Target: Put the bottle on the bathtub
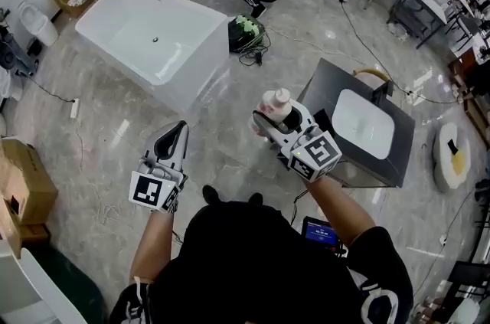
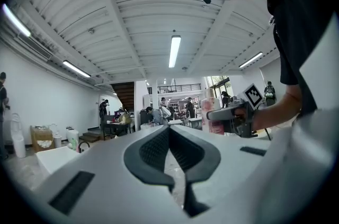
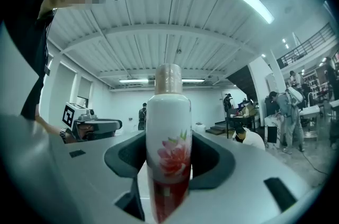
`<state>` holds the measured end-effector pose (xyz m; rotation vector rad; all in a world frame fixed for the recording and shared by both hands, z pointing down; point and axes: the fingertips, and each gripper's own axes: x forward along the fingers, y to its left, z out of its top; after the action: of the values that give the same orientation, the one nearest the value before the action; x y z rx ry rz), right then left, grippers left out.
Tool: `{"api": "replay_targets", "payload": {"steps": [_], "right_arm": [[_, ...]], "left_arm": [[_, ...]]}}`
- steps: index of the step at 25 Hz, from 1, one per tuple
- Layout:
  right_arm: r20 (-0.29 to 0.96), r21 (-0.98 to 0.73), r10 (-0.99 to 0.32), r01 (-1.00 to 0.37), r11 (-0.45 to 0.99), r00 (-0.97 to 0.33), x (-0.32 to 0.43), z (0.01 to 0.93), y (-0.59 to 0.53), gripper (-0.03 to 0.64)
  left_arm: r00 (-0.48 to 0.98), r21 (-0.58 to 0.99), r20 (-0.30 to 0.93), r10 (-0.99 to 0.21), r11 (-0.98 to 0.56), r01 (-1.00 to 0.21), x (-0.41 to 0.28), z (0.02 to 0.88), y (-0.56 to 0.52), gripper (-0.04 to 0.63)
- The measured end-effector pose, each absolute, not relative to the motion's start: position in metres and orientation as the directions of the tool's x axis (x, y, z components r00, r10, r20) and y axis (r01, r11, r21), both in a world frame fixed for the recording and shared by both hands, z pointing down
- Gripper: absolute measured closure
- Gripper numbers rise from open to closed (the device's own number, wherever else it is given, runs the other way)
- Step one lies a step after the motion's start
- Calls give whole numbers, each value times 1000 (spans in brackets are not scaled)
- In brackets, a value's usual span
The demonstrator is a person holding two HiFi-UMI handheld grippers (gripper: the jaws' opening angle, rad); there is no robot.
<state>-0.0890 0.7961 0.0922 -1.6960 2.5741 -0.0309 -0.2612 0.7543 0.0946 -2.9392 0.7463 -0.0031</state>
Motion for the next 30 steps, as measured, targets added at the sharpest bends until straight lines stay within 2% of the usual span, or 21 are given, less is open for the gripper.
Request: {"api": "replay_targets", "payload": {"steps": [14, 23, 30], "right_arm": [[-43, -61, -918, -916, 395, -393, -41, 94, 815, 388], [-25, -68, -914, -912, 405, -404, -1, 102, 813, 388], [-19, -73, -909, -906, 417, -417, 0, 107, 768, 388]], "left_arm": [[849, -70, -19, -528, -846, -528, -235, 101, 751, 588], [853, -70, -17, -521, -851, -521, -181, 112, 750, 588], [843, -91, -14, -537, -839, -536, -166, 108, 689, 588]]}}
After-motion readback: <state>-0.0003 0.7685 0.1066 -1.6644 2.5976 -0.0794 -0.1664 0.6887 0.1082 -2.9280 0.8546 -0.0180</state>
